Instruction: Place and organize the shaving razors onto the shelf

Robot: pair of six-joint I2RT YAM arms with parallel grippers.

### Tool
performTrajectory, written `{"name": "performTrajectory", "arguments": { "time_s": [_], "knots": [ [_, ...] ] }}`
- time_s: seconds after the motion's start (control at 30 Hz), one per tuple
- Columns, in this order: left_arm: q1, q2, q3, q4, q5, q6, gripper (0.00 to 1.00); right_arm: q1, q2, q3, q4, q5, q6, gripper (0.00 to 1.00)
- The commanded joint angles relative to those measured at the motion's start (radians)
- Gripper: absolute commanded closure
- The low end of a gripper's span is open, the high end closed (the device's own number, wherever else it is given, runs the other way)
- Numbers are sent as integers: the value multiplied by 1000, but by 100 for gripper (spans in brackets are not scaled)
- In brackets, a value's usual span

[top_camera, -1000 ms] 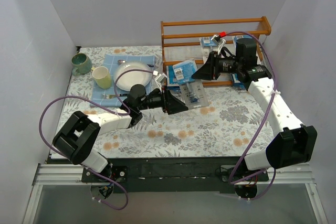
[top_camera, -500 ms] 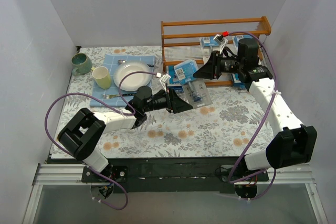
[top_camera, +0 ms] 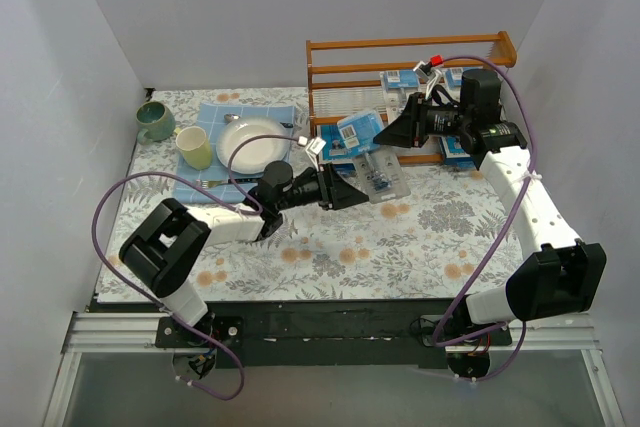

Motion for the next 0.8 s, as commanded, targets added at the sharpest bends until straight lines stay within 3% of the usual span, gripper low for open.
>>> {"name": "performTrajectory", "arguments": {
  "time_s": [0.0,0.33,0.57,0.67,0.77],
  "knots": [
    [-14,50,79,69,21,-28,47,-1,-6,48,14,-13,-1,99],
    [-54,78,107,144,83,-25,53,-1,3,14,55,3,27,99],
    [-69,74,126,115,76,-2,77,-2,8,-67,100,18,53,99],
    [-66,51,119,81,50,9,100,-4,-5,-113,109,27,54,99],
    [-48,19,109,41,31,1,100,-4,-23,-155,115,39,42,99]
  ]
}}
